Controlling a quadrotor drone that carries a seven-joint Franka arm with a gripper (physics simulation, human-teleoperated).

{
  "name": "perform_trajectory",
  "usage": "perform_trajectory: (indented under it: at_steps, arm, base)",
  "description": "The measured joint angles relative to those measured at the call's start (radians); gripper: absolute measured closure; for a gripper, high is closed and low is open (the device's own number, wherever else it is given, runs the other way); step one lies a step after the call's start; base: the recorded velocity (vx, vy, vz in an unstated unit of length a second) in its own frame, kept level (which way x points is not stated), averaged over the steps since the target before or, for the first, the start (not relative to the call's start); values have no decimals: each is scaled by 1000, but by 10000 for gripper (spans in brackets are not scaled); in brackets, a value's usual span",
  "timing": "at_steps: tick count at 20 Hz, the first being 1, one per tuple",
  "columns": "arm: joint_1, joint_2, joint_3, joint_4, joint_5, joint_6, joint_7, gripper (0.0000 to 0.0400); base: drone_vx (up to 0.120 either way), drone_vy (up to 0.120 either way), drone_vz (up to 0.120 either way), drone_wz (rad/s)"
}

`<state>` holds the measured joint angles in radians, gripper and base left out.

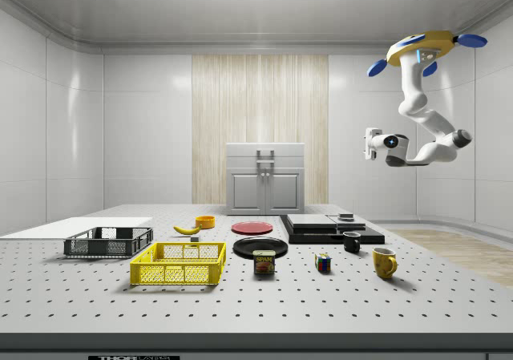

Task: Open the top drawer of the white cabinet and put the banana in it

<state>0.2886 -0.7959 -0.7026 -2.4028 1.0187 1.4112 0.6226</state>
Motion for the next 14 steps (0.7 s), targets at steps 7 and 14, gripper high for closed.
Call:
perform_trajectory:
  at_steps: [7, 14]
  arm:
    - [53, -35, -35, -15, -4, 37, 13, 0]
    - [100, -68, -60, -22, -22, 73, 30, 0]
  base:
    - [120, -120, 0, 0]
    - [120, -120, 0, 0]
